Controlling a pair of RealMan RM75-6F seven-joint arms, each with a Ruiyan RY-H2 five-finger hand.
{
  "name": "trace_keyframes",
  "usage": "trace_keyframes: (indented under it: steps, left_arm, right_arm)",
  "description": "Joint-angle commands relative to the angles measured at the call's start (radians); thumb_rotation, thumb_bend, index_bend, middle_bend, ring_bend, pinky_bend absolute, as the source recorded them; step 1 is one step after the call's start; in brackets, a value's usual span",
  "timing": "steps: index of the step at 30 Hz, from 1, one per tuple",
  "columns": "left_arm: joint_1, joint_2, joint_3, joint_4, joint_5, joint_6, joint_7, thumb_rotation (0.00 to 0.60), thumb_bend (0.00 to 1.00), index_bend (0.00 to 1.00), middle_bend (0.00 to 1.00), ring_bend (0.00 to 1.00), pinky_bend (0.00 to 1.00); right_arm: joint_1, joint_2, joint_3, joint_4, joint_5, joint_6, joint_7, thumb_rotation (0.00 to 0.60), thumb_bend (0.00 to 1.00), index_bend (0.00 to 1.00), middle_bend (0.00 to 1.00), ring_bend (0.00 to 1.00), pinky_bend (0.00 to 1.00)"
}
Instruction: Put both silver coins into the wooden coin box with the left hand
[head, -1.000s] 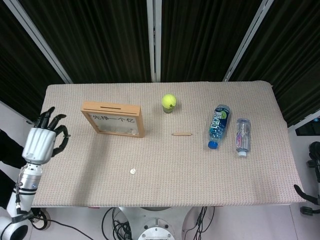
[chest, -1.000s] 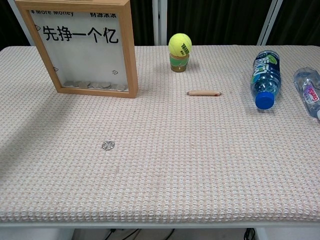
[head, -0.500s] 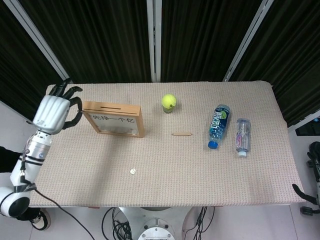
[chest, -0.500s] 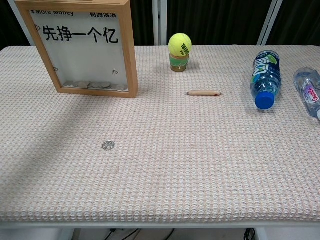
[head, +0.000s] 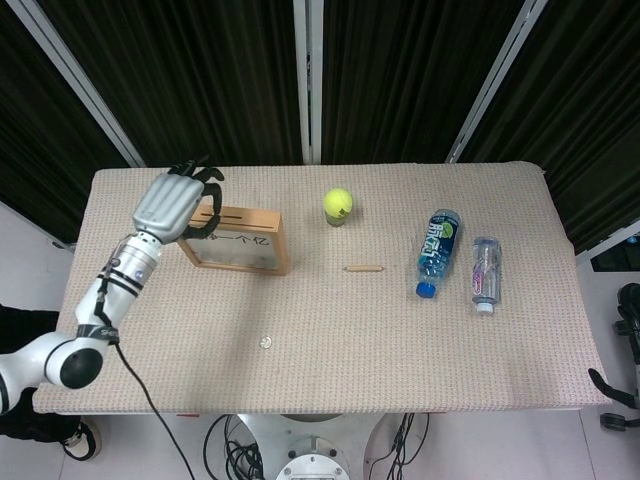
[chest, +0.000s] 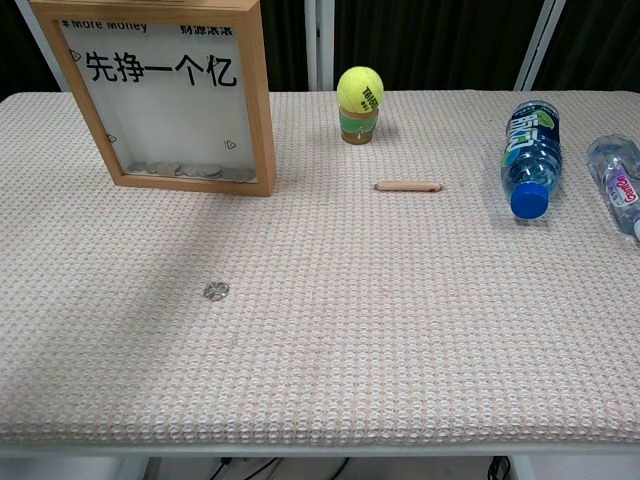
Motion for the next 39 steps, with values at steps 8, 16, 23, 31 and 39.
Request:
trace_keyframes:
  steps: [8,16,23,31,39]
  left_arm:
    - [-0.086,-0.06,0.041,0.081,-0.136,-0.062,-0.014,0.6,0.37,0.62,0.23,0.03,0.16]
    - [-0.109,-0.071,0.07,0.127,-0.132,-0.07,-0.029,0.6,0.36,0.62,0.23,0.03,0.15]
    - [-0.114,-0.071,0.092,0.141,-0.129,-0.056,-0.032,0.6,0.36,0.62,0.23,0.03,0.15]
    - [-0.12,-0.075,0.11,0.151,-0.121,-0.052,-0.04,0.6,0.36,0.59,0.23,0.03,0.15]
    - [-0.11,-0.07,0.123,0.156,-0.065,-0.057,-0.073,0.6,0.36,0.2,0.21,0.03,0.14]
  right_arm:
    - [-0.002,-0.005,0.0,0.001,0.003,0.002,-0.001,0.6,0.14,0.0,0.0,0.0,0.0]
    - [-0.003,-0.009,-0.002,0.009,0.006,-0.003,0.008,0.6,0.14,0.0,0.0,0.0,0.0]
    - [-0.004,-0.01,0.0,0.012,0.01,-0.003,0.006,0.6,0.14,0.0,0.0,0.0,0.0]
    - [-0.001,-0.011,0.001,0.01,0.009,-0.007,0.003,0.6,0.14,0.0,0.0,0.0,0.0]
    - [-0.001,-0.008,0.001,0.007,0.016,-0.012,0.0,0.6,0.14,0.0,0.0,0.0,0.0]
